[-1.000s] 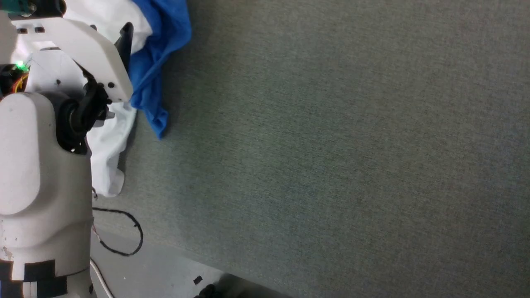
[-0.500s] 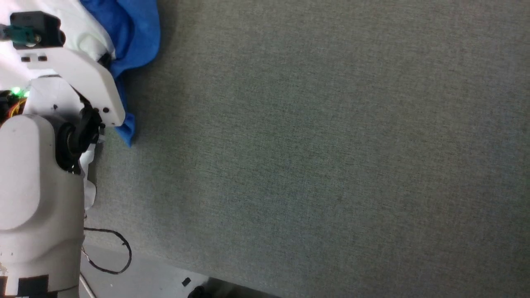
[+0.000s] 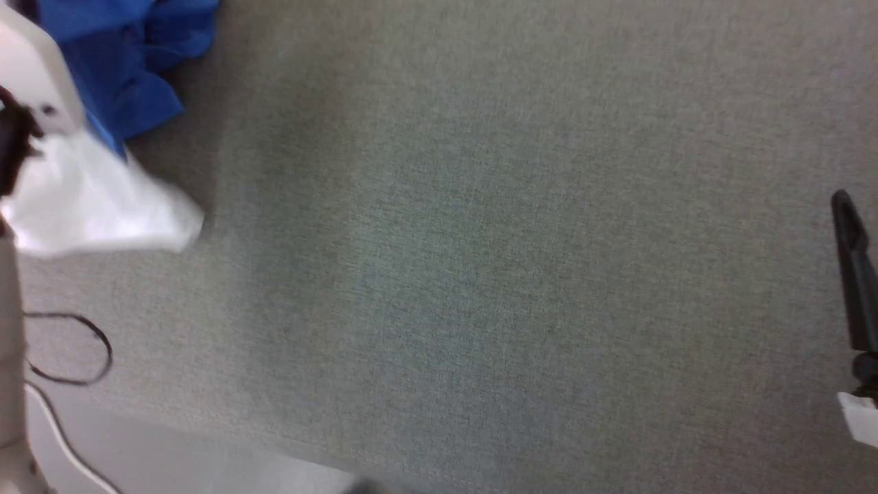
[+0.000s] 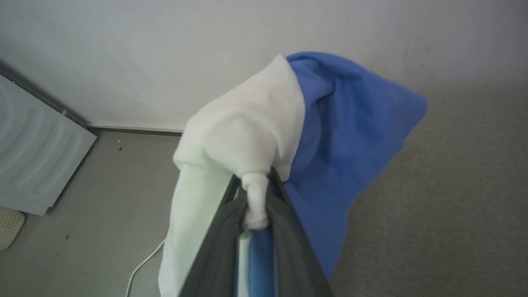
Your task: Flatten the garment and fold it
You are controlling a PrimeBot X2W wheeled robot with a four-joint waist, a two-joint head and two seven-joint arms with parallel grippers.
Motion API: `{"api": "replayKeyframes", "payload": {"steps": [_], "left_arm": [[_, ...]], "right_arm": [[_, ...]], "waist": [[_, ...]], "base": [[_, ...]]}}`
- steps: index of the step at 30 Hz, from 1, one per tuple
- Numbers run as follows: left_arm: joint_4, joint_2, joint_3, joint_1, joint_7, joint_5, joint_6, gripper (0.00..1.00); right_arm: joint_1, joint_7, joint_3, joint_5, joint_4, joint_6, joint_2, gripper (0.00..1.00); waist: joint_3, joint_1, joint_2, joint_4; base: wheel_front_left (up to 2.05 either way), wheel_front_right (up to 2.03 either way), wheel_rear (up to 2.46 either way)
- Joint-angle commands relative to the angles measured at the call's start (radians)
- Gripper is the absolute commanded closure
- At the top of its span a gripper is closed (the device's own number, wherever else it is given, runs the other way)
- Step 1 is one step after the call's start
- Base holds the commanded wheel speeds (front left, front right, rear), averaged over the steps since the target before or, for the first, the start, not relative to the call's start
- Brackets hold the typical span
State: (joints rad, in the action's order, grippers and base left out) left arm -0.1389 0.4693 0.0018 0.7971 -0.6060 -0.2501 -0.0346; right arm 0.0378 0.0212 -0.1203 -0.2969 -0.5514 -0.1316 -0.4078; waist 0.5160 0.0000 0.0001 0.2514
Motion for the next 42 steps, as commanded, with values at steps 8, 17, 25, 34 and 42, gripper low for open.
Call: {"api": "replayKeyframes", "payload": {"steps": [8,17,25,34,42], "left_arm": [[0.031,0.034,-0.053,0.214,0.019,0.015,0.069,1.0],[-0.054,-0.065,-0.16,0.478,0.043,-0.015,0.122,1.0],[-0.158,-0.194,-0.218,0.597,0.09,-0.086,0.142,1.0],[-0.255,-0.374,-0.237,0.671,0.155,-0.231,0.151,1.0],[-0.282,-0.418,-0.321,0.653,0.194,-0.389,0.136,1.0]], "right_arm": [[-0.029,0.04,0.068,0.042,0.1,0.001,0.129,0.0],[-0.005,0.071,0.086,0.094,0.183,0.001,0.263,0.0],[0.022,0.084,0.069,0.127,0.22,0.001,0.32,0.0],[0.051,0.088,0.056,0.15,0.246,0.001,0.351,0.0],[0.06,0.09,0.026,0.155,0.247,0.001,0.357,0.0]], "waist": [[-0.222,0.0,-0.0001,-0.027],[-0.379,0.0,-0.0001,-0.066],[-0.46,0.0,-0.0001,-0.122],[-0.533,0.0,-0.0001,-0.206],[-0.559,0.0,-0.0001,-0.274]], "base": [[0.0,0.0,0.0],[0.0,0.0,0.0],[0.0,0.0,0.0],[0.0,0.0,0.0],[0.0,0.0,0.0]]}}
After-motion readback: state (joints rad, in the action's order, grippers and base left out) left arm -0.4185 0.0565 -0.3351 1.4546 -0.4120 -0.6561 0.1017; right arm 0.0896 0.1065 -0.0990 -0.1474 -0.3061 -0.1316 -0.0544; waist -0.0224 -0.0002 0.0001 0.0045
